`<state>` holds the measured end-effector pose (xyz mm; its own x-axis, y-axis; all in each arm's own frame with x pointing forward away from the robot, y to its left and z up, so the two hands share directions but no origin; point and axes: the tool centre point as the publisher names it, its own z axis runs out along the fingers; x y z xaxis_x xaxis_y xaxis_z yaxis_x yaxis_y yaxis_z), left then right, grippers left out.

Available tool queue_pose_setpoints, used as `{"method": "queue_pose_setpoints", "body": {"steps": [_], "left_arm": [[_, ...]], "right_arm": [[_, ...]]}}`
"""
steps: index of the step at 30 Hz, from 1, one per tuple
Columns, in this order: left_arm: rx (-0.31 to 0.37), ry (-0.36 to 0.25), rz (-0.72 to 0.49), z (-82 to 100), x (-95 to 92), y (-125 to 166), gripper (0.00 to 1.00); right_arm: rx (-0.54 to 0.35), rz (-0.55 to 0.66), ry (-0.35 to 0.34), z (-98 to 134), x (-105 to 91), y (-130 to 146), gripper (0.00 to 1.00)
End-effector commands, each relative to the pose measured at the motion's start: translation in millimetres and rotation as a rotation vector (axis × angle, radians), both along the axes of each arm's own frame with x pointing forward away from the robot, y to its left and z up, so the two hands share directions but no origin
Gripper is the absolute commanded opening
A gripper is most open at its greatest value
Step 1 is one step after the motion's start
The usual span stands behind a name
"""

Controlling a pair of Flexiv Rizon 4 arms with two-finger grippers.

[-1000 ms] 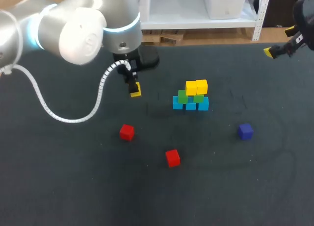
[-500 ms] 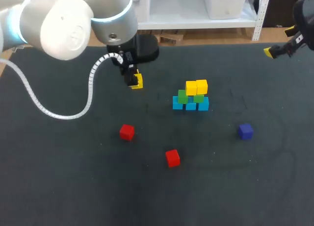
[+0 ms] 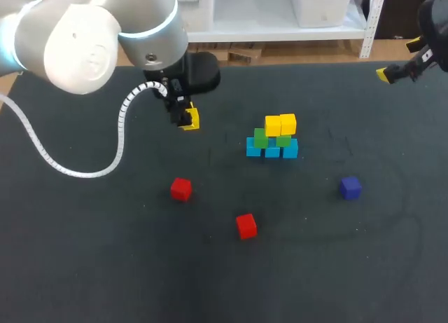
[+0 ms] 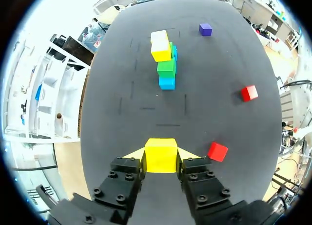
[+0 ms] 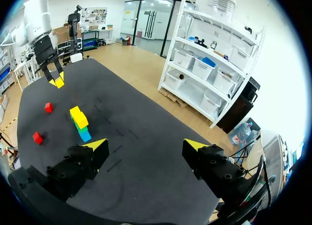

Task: Place the blue cubes, place green cubes on the blue cubes, place the yellow cubes on the green cubes, then place the red cubes on the yellow cubes, and place purple cube on the red cubes.

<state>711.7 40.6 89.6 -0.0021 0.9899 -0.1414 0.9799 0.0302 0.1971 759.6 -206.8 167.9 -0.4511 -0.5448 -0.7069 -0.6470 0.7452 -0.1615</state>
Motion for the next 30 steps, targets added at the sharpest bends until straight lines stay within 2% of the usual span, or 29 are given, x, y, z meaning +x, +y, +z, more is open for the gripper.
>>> {"method": "queue_pose_setpoints", "body": {"steps": [1, 6, 9, 10, 12, 14, 15, 18, 19, 21, 30], "left_arm": [[-0.001, 0.000, -0.001, 0.1, 0.5, 0.3, 0.00], [-0.001, 0.000, -0.001, 0.1, 0.5, 0.3, 0.00], [0.043, 0.086, -0.045, 0.0, 15.2, -6.4, 0.00], [0.072, 0.129, -0.024, 1.8, 18.3, -8.2, 0.00], [0.182, 0.233, 0.000, 4.2, 24.9, -16.0, 0.00], [0.156, 0.343, -0.039, 3.8, 29.7, -21.5, 0.00], [0.176, 0.379, -0.051, 2.9, 31.6, -25.0, 0.00], [0.251, 0.431, -0.045, 5.2, 33.4, -31.8, 0.00], [0.233, 0.445, -0.054, 5.2, 33.4, -33.4, 0.00], [0.252, 0.454, -0.058, 7.6, 32.4, -37.1, 0.00], [0.225, 0.432, -0.108, 16.8, 28.9, -55.9, 0.00]], "right_arm": [[-0.025, -0.040, -0.026, 0.4, -3.5, 2.1, 1.00], [-0.025, -0.040, -0.026, 0.4, -3.5, 2.1, 1.00], [-0.025, -0.040, -0.026, 0.4, -3.5, 2.1, 1.00], [-0.025, -0.040, -0.026, 0.4, -3.5, 2.1, 1.00], [-0.025, -0.040, -0.026, 0.4, -3.5, 2.1, 1.00], [-0.025, -0.040, -0.026, 0.4, -3.5, 2.1, 1.00], [-0.025, -0.040, -0.026, 0.4, -3.5, 2.1, 1.00], [-0.025, -0.040, -0.026, 0.4, -3.5, 2.1, 1.00], [-0.025, -0.040, -0.026, 0.4, -3.5, 2.1, 1.00], [-0.025, -0.040, -0.026, 0.4, -3.5, 2.1, 1.00], [-0.025, -0.040, -0.026, 0.4, -3.5, 2.1, 1.00]]}}
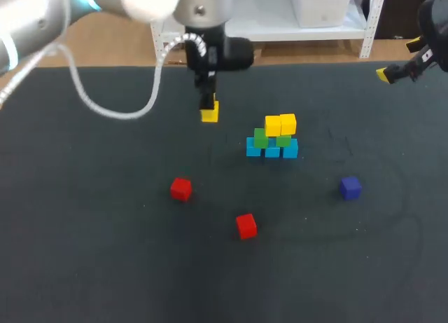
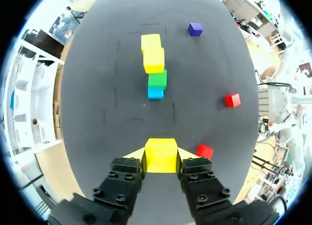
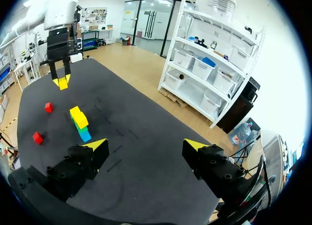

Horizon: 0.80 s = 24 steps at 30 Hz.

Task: Place the blue cubes, place green cubes on the blue cubes, place the yellow cubes on the green cubes, then place the red cubes on the yellow cubes, and place purple cube on the red cubes.

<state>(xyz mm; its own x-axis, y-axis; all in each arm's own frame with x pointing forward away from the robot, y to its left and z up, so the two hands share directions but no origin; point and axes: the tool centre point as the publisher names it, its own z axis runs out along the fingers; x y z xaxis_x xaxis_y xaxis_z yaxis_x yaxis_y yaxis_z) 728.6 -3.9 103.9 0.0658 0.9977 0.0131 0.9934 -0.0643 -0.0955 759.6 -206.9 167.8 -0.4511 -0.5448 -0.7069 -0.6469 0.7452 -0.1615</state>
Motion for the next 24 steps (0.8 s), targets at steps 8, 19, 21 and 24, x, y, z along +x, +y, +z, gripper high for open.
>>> {"method": "queue_pose_setpoints", "body": {"steps": [8, 19, 21, 24], "left_arm": [[0.043, 0.102, -0.022, -7.3, 8.0, -27.3, 0.00], [-0.058, -0.022, 0.062, -16.6, -8.1, -18.4, 0.00], [-0.054, -0.038, 0.050, -15.3, -10.0, -18.4, 0.00], [-0.047, -0.081, 0.042, -11.3, -13.9, -18.4, 0.00]], "right_arm": [[-0.025, -0.040, -0.026, 0.5, -3.5, 2.1, 1.00], [-0.025, -0.040, -0.026, 0.5, -3.5, 2.1, 1.00], [-0.025, -0.040, -0.026, 0.5, -3.5, 2.1, 1.00], [-0.025, -0.040, -0.026, 0.5, -3.5, 2.1, 1.00]]}}
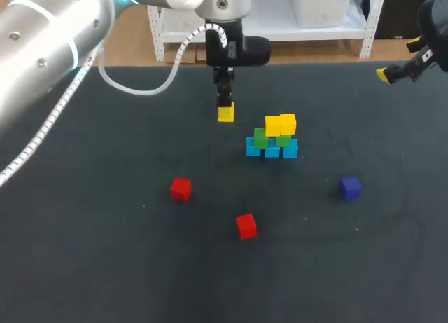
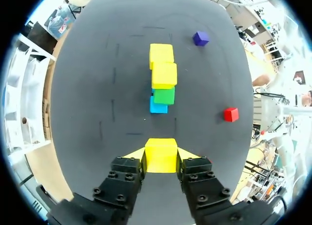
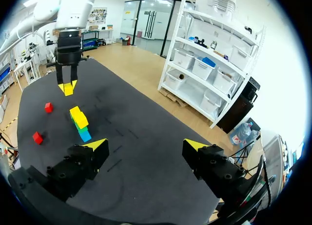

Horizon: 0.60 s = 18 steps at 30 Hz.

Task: Place the blue cubes, place green cubes on the blue cubes, place the yellow cubes on the green cubes, then place the red cubes on the yellow cubes, and place purple cube on the red cubes.

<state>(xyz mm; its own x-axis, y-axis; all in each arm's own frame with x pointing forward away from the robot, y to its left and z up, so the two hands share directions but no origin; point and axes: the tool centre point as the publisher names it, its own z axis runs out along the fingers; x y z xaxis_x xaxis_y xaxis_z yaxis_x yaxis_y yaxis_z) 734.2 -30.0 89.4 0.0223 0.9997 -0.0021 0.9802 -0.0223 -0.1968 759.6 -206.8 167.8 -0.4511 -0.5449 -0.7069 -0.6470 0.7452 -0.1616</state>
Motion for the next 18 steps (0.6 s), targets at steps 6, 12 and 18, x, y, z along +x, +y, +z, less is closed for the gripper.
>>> {"method": "queue_pose_setpoints", "body": {"steps": [6, 12, 18], "left_arm": [[0.015, -0.279, -0.050, 17.1, -31.6, 6.7, 0.00], [0.029, -0.304, -0.059, 14.3, -36.7, 10.3, 0.00], [0.005, -0.365, -0.052, 7.7, -38.5, 14.7, 0.00]], "right_arm": [[-0.025, -0.040, -0.026, 0.5, -3.5, 2.1, 1.00], [-0.025, -0.040, -0.026, 0.5, -3.5, 2.1, 1.00], [-0.025, -0.040, -0.026, 0.5, -3.5, 2.1, 1.00]]}}
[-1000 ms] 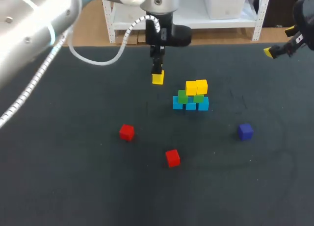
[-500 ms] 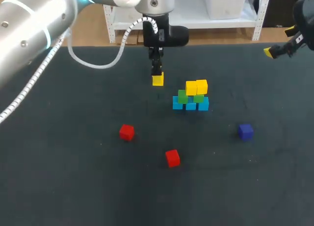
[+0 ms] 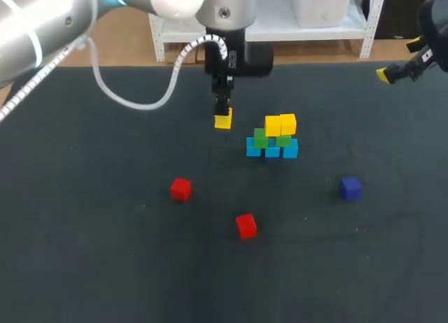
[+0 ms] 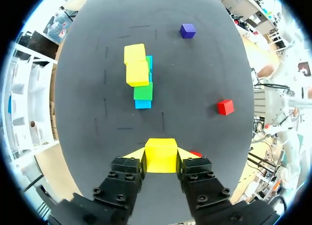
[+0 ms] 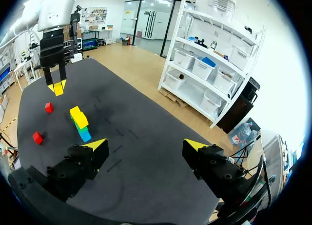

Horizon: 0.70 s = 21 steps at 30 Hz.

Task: Place the blue cubes, place green cubes on the blue cubes, place the yellow cubes on the green cubes, then place the red cubes on the yellow cubes, and place purple cube on the red cubes.

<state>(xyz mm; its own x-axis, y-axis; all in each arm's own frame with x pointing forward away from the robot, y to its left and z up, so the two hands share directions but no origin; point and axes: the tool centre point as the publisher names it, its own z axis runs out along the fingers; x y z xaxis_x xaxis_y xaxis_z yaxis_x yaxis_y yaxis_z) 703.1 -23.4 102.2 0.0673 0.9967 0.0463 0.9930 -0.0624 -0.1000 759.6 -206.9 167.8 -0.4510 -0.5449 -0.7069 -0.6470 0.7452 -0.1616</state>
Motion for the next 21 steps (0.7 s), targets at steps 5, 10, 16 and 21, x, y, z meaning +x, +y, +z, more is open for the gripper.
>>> {"method": "queue_pose_setpoints", "body": {"steps": [5, 10, 16, 21], "left_arm": [[-0.060, -0.245, -0.033, -9.2, -5.1, 6.3, 0.00], [-0.063, -0.235, -0.046, -9.0, -2.9, 1.4, 0.00], [-0.076, -0.229, -0.041, -8.2, 1.4, -6.3, 0.00], [-0.097, -0.221, -0.042, -10.7, 4.5, -12.9, 0.00]], "right_arm": [[-0.025, -0.040, -0.026, 0.5, -3.5, 2.1, 1.00], [-0.025, -0.040, -0.026, 0.5, -3.5, 2.1, 1.00], [-0.025, -0.040, -0.026, 0.5, -3.5, 2.1, 1.00], [-0.025, -0.040, -0.026, 0.5, -3.5, 2.1, 1.00]]}}
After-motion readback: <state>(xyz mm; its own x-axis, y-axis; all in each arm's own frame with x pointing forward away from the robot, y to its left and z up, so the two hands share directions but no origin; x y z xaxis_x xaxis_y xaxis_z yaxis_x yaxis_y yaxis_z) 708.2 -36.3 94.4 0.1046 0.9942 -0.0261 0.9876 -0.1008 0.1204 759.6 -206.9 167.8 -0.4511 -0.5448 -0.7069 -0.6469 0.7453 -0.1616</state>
